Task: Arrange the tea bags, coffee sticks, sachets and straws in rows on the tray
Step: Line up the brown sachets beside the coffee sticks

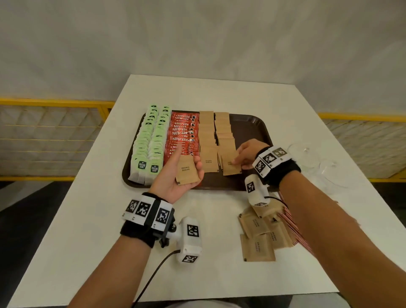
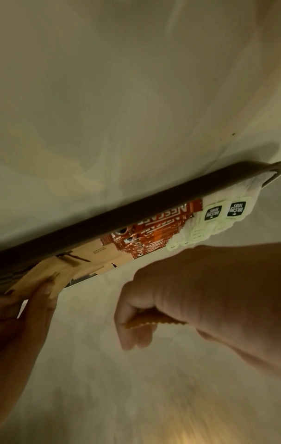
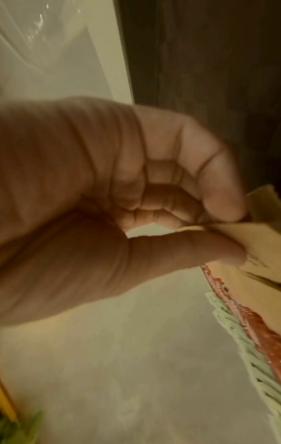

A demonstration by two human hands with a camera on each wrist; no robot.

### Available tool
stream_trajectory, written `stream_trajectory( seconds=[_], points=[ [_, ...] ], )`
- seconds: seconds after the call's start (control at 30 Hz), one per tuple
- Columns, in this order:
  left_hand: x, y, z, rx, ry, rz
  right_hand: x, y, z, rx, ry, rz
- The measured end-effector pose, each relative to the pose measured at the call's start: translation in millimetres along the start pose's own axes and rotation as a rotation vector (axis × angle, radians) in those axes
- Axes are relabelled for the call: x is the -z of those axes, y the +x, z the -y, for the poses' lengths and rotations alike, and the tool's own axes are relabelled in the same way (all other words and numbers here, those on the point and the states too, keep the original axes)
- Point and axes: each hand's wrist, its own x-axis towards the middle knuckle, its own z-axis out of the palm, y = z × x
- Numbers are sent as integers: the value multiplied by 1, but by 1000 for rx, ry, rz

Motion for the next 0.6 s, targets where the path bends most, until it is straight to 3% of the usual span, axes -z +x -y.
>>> stream_trajectory(
  seconds=[0.3, 0.43, 0.5, 0.6],
  points=[
    [-2, 0, 3, -22, 40, -16, -10, 18, 2, 22, -261, -101],
    [-6, 2, 6, -66, 70, -25, -8, -11, 12, 191, -86, -155],
    [-9, 3, 7, -90, 121, -48, -10, -37, 19, 321, 67, 0],
    [-15, 6, 9, -97, 249, -63, -21, -69, 27, 423, 266, 342]
  ],
)
